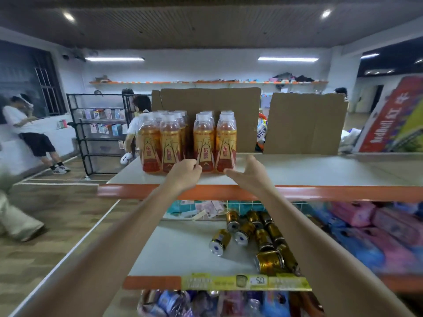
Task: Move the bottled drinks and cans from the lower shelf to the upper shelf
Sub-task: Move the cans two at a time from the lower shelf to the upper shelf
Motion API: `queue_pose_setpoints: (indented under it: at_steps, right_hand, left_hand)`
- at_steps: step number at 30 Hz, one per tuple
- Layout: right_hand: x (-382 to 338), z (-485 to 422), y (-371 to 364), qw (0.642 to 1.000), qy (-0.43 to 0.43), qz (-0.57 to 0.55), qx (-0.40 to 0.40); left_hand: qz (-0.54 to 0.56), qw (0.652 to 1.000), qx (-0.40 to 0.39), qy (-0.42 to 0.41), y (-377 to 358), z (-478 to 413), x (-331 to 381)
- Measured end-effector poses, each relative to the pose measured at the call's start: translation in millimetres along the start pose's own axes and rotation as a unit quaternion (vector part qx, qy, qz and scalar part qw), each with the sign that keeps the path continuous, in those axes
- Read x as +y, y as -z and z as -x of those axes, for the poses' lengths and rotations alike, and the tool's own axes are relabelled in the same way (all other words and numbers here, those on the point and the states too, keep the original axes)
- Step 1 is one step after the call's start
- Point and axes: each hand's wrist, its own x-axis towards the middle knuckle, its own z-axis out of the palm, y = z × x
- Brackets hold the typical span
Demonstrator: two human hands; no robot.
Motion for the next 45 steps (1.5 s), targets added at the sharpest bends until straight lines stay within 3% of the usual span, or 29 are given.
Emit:
queue_pose_setpoints:
  at_steps: [3, 7, 14, 21, 32, 40, 45]
  right_hand:
    - [-6, 30, -9, 0.999, 0.024, 0.035, 0.006]
    - [-7, 58, -27, 0.999, 0.025, -0.018, -0.02]
    - [30, 100, -77, 0.996, 0.007, -0.037, -0.084]
    - [75, 137, -122, 0.977, -0.066, 0.105, -0.173]
    - [152, 120, -169, 0.948, -0.099, 0.198, -0.229]
    - [218, 57, -185, 0.965, -0.049, 0.159, -0.2]
    - [246, 18, -187, 0.972, -0.036, 0.137, -0.188]
  left_hand:
    - [-0.013, 0.999, 0.0, -0.038, 3, 28, -5]
    - [0.023, 0.996, -0.058, -0.067, 0, 63, -17]
    - [0.062, 0.982, -0.176, -0.036, -26, 109, -44]
    - [0.02, 0.973, -0.228, 0.014, -86, 134, -84]
    - [-0.063, 0.955, -0.29, 0.017, -190, 116, -97]
    - [-0.104, 0.974, -0.199, 0.019, -256, 53, -103]
    - [-0.156, 0.969, -0.189, -0.012, -285, 9, -112]
